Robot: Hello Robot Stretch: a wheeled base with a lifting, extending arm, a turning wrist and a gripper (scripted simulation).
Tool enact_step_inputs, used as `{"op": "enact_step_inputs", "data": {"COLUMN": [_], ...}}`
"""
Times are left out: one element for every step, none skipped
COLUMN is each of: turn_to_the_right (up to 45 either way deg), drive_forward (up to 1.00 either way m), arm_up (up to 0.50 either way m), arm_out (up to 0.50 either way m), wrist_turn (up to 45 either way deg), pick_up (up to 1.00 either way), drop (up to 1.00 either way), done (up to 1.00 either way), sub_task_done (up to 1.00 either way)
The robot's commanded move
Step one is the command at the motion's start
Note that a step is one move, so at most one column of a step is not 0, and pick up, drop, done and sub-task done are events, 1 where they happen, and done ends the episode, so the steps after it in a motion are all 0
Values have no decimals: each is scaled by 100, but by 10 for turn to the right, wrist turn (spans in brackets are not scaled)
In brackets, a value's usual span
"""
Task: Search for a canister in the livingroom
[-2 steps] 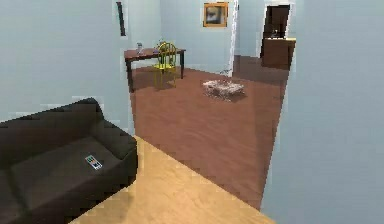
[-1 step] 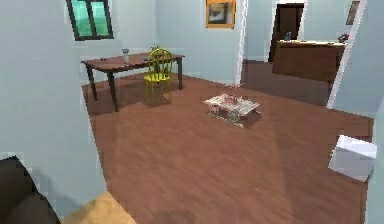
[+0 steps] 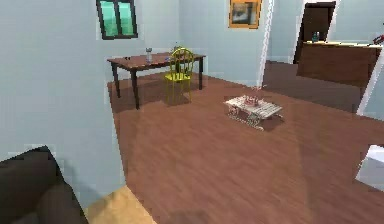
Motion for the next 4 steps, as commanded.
{"op": "enact_step_inputs", "data": {"turn_to_the_right": [0,90,0,-240], "drive_forward": [25,0,55,0], "arm_up": [0,0,0,0], "arm_out": [0,0,0,0], "wrist_turn": [0,0,0,0], "pick_up": [0,0,0,0], "drop": [0,0,0,0], "done": [0,0,0,0], "sub_task_done": [0,0,0,0]}}
